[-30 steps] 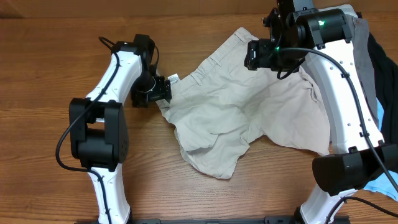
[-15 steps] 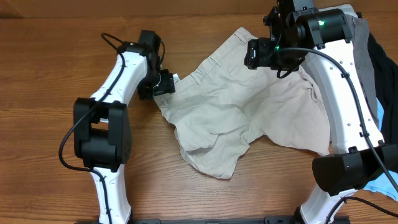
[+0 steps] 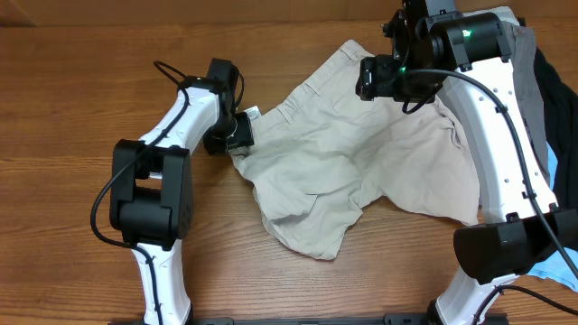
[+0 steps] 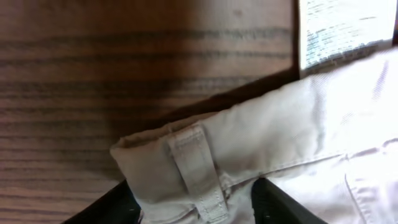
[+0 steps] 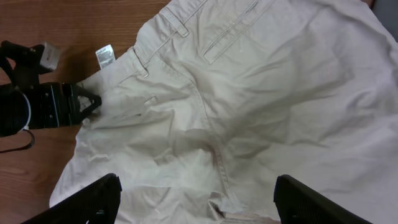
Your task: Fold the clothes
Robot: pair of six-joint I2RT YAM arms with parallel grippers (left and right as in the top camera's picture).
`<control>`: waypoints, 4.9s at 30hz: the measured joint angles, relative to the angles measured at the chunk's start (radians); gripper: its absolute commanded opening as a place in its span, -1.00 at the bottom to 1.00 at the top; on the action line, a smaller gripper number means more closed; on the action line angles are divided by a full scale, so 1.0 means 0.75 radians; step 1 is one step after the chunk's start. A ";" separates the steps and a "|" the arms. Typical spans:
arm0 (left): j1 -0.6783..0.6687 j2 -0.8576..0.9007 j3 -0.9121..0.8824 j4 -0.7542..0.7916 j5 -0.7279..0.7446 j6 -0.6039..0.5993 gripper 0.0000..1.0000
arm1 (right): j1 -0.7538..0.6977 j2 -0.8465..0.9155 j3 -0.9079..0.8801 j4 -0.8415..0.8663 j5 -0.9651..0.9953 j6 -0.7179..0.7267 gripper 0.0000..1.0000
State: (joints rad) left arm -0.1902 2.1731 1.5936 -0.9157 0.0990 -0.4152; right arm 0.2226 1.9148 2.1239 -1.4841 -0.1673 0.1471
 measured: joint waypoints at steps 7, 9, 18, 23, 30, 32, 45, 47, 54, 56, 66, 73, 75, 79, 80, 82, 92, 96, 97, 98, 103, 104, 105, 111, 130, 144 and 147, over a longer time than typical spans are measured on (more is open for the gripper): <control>0.000 -0.010 -0.006 0.120 -0.005 -0.006 -0.92 | 0.000 0.000 0.000 -0.035 0.001 0.005 0.61; 0.001 -0.010 -0.005 0.136 -0.009 -0.006 -0.92 | -0.001 0.000 0.000 -0.046 0.000 0.008 0.61; 0.083 0.002 0.295 -0.080 -0.056 0.005 -0.92 | 0.065 -0.002 -0.022 -0.039 -0.009 0.013 0.61; 0.196 -0.010 0.661 -0.276 -0.130 0.030 -0.92 | 0.141 -0.013 -0.201 0.059 -0.028 0.036 0.60; 0.369 -0.036 0.853 -0.351 -0.204 0.046 -0.92 | 0.250 -0.014 -0.444 0.213 -0.133 0.055 0.57; 0.382 -0.035 0.852 -0.355 -0.220 0.050 -0.92 | 0.320 -0.014 -0.493 0.254 -0.144 0.066 0.57; 0.375 -0.035 0.852 -0.391 -0.249 0.065 -0.92 | 0.517 0.041 -0.783 0.684 0.002 0.179 0.50; 0.375 -0.035 0.852 -0.453 -0.249 0.065 -0.91 | 0.491 0.078 -0.783 0.705 0.042 0.179 0.50; 0.375 -0.035 0.853 -0.624 -0.251 0.065 -0.85 | 0.351 0.191 -0.784 0.716 0.094 0.170 0.50; 0.375 -0.035 0.853 -0.645 -0.254 0.065 -0.80 | 0.305 0.217 -0.785 0.718 0.096 0.157 0.50; 0.375 -0.035 0.853 -0.655 -0.258 0.067 -0.51 | 0.082 0.234 -0.791 0.875 0.105 0.078 0.41; 0.375 -0.036 0.853 -0.661 -0.258 0.068 -0.19 | -0.063 0.237 -0.791 0.836 0.109 0.054 0.43; 0.375 -0.036 0.853 -0.662 -0.258 0.068 0.02 | -0.071 0.241 -0.791 0.831 0.113 0.051 0.43; 0.375 -0.035 0.853 -0.663 -0.258 0.068 0.36 | -0.067 0.247 -0.791 0.831 0.115 0.047 0.43; 0.375 -0.035 0.853 -0.664 -0.258 0.067 0.43 | -0.067 0.247 -0.791 0.822 0.115 0.048 0.43; 0.375 -0.035 0.853 -0.665 -0.258 0.068 0.54 | -0.067 0.247 -0.791 0.785 0.114 0.048 0.43; 0.375 -0.035 0.853 -0.663 -0.258 0.069 0.61 | 0.014 0.237 -0.877 0.762 0.141 0.048 0.35; 0.375 -0.035 0.853 -0.661 -0.258 0.069 0.61 | 0.030 0.176 -0.987 0.905 0.207 0.070 0.33; 0.375 -0.035 0.853 -0.660 -0.258 0.069 0.62 | 0.030 0.173 -0.996 0.932 0.221 0.073 0.28; 0.375 -0.035 0.853 -0.660 -0.258 0.069 0.62 | 0.022 0.174 -1.005 1.005 0.260 0.079 0.26; 0.375 -0.035 0.853 -0.652 -0.257 0.069 0.63 | -0.087 0.204 -1.019 1.271 0.313 0.082 0.24; 0.375 -0.035 0.853 -0.648 -0.257 0.069 0.63 | -0.108 0.209 -1.019 1.296 0.313 0.082 0.24; 0.375 -0.035 0.853 -0.642 -0.254 0.069 0.64 | -0.134 0.213 -1.016 1.309 0.312 0.082 0.25; 0.375 -0.035 0.853 -0.628 -0.239 0.069 0.64 | -0.217 0.270 -0.828 1.038 0.323 0.069 0.73; 0.381 -0.035 0.853 -0.624 -0.230 0.105 0.79 | 0.207 0.273 -0.093 -0.105 -0.161 0.004 0.99; 0.496 -0.035 0.853 -0.630 -0.226 0.139 0.82 | 0.658 0.274 -0.566 0.430 0.048 0.356 0.42; 0.499 -0.035 0.853 -0.633 -0.222 0.140 0.82 | 0.692 0.274 -0.641 0.492 0.043 0.388 0.27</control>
State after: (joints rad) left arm 0.1841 2.1468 2.2333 -1.3907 -0.0677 -0.3103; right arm 0.7418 2.1201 1.6428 -1.1149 -0.1352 0.4381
